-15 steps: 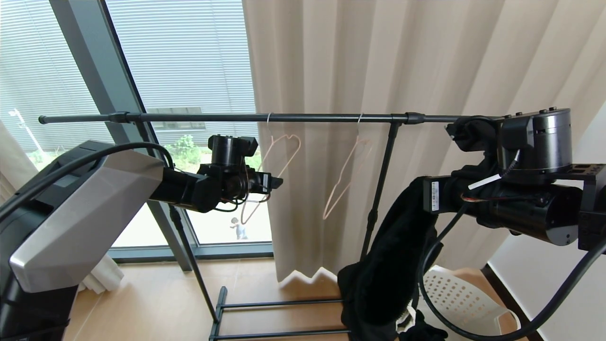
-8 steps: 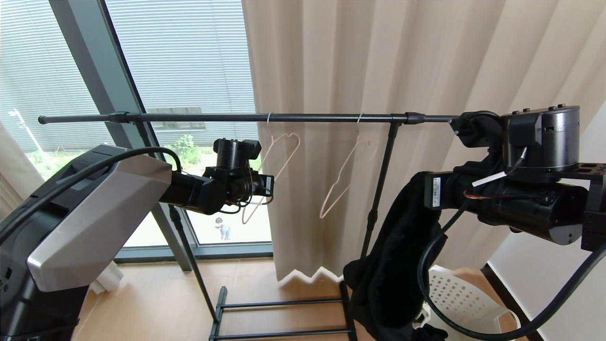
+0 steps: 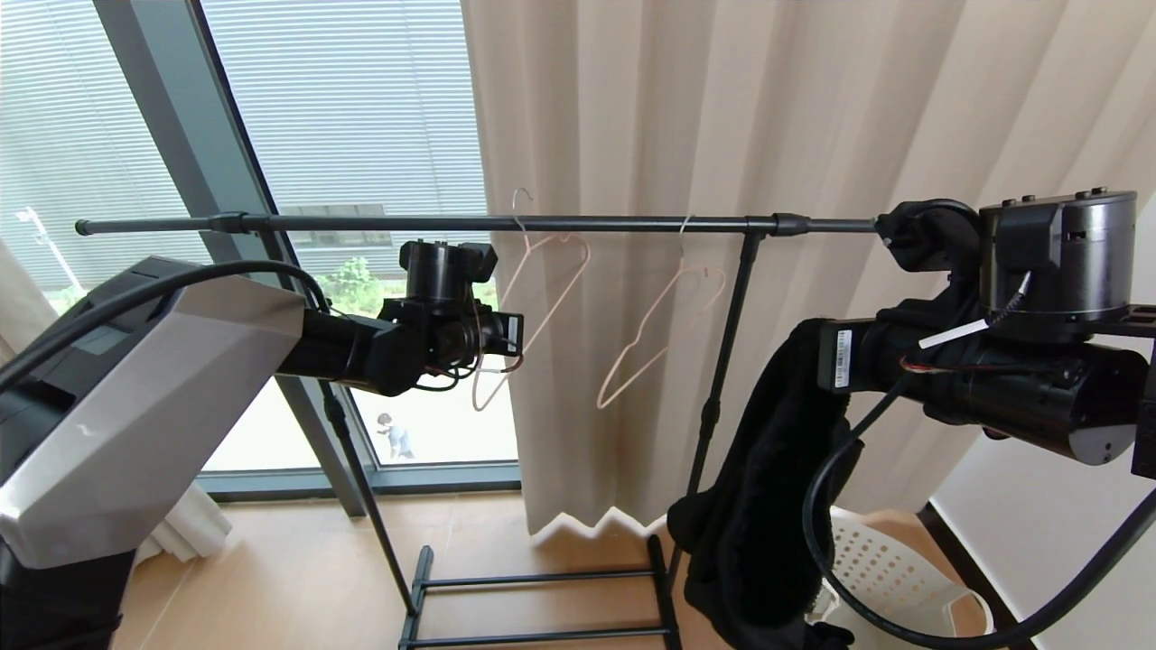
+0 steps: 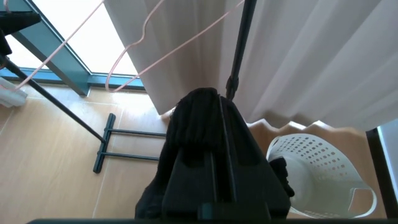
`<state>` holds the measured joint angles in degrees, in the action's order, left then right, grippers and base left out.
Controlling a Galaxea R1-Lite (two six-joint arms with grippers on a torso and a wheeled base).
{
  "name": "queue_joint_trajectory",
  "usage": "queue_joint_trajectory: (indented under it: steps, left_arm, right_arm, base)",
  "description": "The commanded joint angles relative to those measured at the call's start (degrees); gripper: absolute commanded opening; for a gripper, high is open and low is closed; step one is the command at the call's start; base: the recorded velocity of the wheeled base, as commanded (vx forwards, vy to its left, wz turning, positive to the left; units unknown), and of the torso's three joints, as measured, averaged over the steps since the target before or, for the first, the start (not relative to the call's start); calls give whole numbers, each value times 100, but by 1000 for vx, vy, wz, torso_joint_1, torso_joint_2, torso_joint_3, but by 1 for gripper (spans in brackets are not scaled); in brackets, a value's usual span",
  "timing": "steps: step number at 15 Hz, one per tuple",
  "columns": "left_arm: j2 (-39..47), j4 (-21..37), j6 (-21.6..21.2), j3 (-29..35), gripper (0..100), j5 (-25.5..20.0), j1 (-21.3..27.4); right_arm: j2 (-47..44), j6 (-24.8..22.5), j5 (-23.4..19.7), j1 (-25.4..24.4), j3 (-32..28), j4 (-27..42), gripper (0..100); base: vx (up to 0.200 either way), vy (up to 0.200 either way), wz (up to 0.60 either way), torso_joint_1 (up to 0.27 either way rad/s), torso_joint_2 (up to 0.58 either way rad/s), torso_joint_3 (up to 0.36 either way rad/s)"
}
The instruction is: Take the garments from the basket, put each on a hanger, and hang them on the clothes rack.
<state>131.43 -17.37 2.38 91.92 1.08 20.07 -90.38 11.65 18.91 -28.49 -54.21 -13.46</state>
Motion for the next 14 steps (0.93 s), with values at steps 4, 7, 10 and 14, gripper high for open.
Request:
queue_joint_trajectory:
  steps: [4,7,10,14]
  left_arm:
    - [-829,-3,-18,-658,0,15,199]
    - [-1655,-12,-36,-1598,0,67,191]
    - [-2763,-144,-80,-3022,0,111,199]
    - [-3571,-2279,-229,-5281,0,50,226]
  right_arm:
    - [12,-5,-1,-8,-10,-16,0]
    - [117,-5,-1,-8,-10,-16,0]
    - [188,-23,8,-8,25,-8,0]
    - [-393,-366,96,1,-221,-16,0]
  base:
    - [0,0,0,0,0,0]
    - [0,0,0,0,0,0]
    - [0,0,0,0,0,0]
    - [0,0,0,0,0,0]
